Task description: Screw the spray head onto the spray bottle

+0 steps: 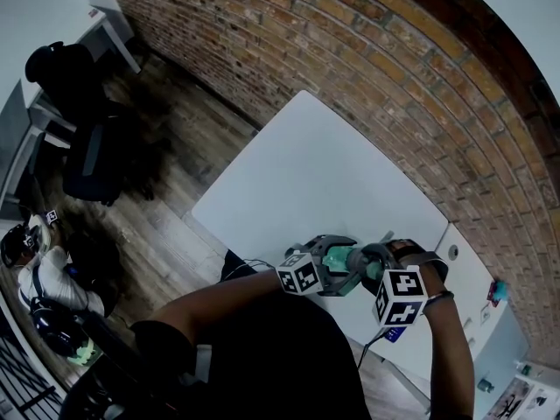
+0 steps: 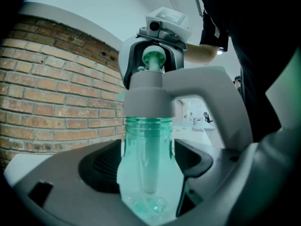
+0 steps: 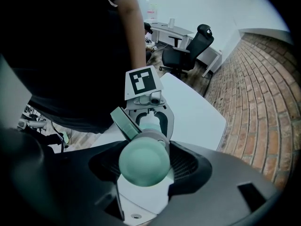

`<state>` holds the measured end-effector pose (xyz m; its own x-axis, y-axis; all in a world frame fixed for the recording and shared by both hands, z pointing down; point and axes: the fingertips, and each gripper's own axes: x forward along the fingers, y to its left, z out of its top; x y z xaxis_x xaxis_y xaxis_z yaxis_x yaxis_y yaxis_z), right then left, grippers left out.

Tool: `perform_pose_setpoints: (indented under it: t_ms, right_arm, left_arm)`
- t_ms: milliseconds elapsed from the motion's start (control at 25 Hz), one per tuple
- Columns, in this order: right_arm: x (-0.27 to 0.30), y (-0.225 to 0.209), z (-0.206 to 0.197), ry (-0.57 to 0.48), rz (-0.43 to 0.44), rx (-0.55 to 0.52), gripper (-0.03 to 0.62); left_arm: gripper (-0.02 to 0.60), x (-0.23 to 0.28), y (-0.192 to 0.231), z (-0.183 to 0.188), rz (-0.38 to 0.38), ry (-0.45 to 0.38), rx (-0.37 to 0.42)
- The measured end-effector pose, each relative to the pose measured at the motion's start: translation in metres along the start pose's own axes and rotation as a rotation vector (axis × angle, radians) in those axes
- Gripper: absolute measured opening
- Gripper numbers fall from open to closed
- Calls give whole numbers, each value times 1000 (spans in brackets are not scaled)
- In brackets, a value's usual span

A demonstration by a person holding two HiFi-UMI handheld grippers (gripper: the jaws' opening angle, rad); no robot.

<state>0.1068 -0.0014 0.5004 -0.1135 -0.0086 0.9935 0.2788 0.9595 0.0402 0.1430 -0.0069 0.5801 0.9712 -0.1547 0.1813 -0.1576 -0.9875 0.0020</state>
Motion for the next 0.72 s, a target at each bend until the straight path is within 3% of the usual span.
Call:
perform_pose_setpoints:
  t_ms: [720]
  right_arm:
    - [-4, 0, -2, -74, -34, 40, 260]
  left_arm:
    - [337, -1, -1, 0, -23, 4, -17]
